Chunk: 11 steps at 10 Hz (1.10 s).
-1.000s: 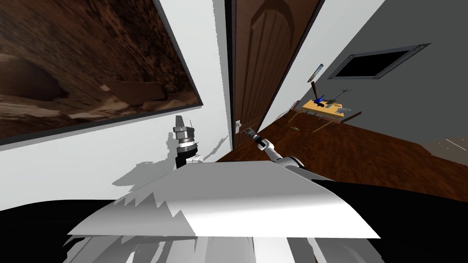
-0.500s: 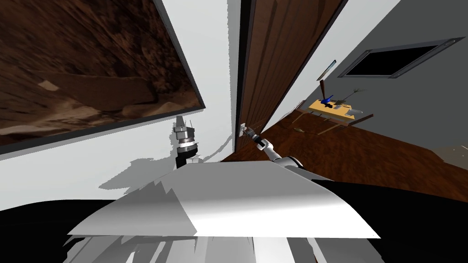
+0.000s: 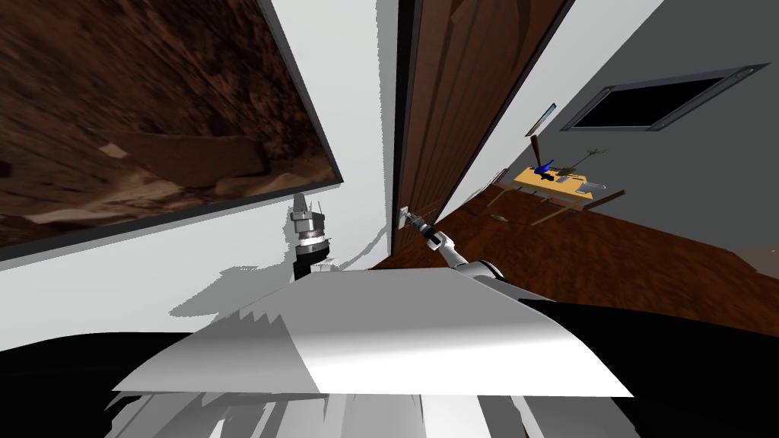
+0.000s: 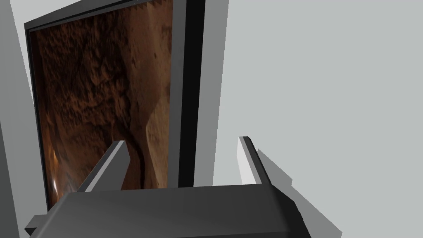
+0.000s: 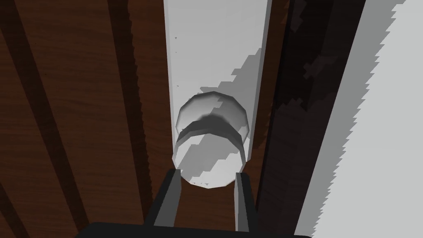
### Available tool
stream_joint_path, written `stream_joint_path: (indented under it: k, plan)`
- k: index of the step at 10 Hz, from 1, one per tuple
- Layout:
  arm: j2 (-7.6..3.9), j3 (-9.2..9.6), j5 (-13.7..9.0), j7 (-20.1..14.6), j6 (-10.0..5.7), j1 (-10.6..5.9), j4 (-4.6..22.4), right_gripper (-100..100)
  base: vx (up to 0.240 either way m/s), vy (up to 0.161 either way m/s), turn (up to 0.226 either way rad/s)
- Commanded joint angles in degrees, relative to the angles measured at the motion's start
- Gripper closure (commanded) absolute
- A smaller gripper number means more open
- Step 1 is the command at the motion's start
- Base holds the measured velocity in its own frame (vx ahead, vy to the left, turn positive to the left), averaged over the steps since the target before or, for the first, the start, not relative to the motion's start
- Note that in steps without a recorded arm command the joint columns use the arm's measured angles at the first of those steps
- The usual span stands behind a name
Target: Pull the door open
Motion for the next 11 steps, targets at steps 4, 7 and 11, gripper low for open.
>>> stream_joint_path:
  k: [4,7,11]
  plan:
    - [0.01,-0.02,0.0,0.0,0.07,-0.07,0.0,100,0.000,0.000,0.000]
    - [-0.85,0.39,0.2,-0.9,-0.43,0.11,-0.2,-100,-0.143,-0.061,-0.030]
    - [-1.46,0.73,0.3,-1.5,-0.88,0.13,-0.1,-100,-0.157,-0.092,-0.026]
